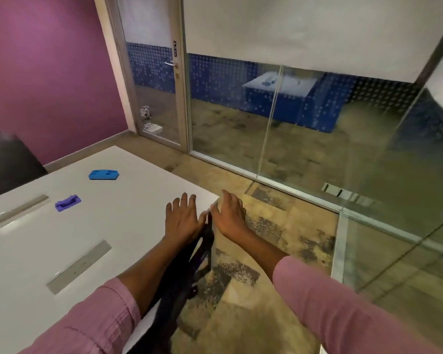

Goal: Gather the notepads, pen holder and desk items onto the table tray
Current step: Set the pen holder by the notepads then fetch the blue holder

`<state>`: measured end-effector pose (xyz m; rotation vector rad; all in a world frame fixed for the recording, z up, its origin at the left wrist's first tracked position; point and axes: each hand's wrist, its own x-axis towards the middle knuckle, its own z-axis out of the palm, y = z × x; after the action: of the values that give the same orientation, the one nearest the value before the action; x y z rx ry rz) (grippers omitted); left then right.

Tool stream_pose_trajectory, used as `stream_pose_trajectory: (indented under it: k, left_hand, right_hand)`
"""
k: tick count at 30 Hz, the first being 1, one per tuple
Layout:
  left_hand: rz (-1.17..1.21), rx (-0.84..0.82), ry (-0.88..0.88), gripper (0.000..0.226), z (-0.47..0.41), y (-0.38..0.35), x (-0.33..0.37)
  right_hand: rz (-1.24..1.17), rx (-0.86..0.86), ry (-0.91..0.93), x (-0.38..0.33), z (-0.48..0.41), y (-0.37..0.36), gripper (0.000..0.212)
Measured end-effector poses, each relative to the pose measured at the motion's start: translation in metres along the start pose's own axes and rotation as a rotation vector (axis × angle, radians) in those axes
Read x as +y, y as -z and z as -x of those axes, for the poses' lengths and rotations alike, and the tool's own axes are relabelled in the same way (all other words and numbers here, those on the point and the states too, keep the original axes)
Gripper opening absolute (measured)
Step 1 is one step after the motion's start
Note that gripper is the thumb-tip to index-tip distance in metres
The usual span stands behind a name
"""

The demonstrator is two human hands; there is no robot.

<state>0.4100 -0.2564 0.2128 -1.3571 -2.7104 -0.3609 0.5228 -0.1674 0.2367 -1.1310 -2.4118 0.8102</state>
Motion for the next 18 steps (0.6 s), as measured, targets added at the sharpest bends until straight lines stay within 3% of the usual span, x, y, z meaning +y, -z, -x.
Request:
stream_pose_trajectory:
  k: [9,18]
  left_hand:
    - [-0.021,-0.103,-0.122,0.074,-0.054,-0.051,0.092]
    - [-0.038,-0.093,-0.046,0.074,-0.163,-0.097,0.146]
  right_hand:
    - [0.082,0.033,-0.102,0.094,-0.051,0.051,0.073]
    - [0.136,0.002,-0.033,0.166,-0.177,0.089,0.076]
